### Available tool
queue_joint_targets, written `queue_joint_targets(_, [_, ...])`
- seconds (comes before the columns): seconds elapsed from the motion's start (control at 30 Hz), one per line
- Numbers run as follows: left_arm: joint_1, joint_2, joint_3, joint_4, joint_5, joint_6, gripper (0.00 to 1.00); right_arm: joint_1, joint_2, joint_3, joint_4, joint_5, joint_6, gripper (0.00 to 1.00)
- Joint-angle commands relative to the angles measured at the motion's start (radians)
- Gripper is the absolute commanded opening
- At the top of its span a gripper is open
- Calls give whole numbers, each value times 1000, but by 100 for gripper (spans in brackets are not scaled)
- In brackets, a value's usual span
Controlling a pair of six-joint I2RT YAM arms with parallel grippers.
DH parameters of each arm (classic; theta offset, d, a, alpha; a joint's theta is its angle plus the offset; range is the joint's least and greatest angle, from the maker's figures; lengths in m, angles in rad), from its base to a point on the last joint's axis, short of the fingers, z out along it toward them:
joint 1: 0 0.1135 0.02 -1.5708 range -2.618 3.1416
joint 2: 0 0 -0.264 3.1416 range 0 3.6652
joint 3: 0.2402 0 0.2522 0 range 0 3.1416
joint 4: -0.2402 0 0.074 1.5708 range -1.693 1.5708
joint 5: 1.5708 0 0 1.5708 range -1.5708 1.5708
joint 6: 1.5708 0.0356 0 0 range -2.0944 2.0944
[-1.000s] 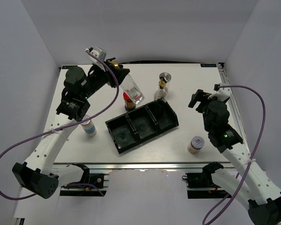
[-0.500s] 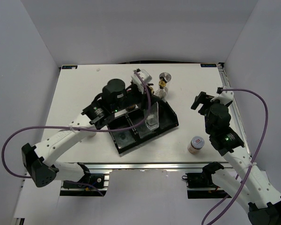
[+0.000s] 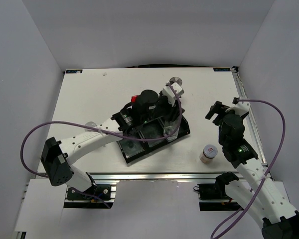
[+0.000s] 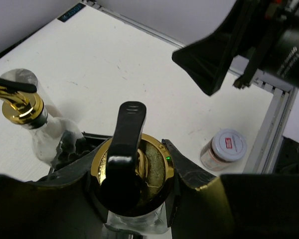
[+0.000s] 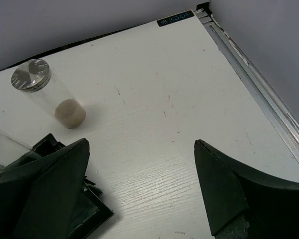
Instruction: Organize the condiment bottles
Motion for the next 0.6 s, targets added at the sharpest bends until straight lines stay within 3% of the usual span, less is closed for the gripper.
queue_joint_targets(0.0, [-9, -2, 74, 205, -105, -5, 0, -24, -41, -34, 91, 10, 35, 89])
queue_joint_targets(0.57, [-11, 242, 149, 332, -283, 22, 0, -99, -25, -62, 116, -65, 41, 89])
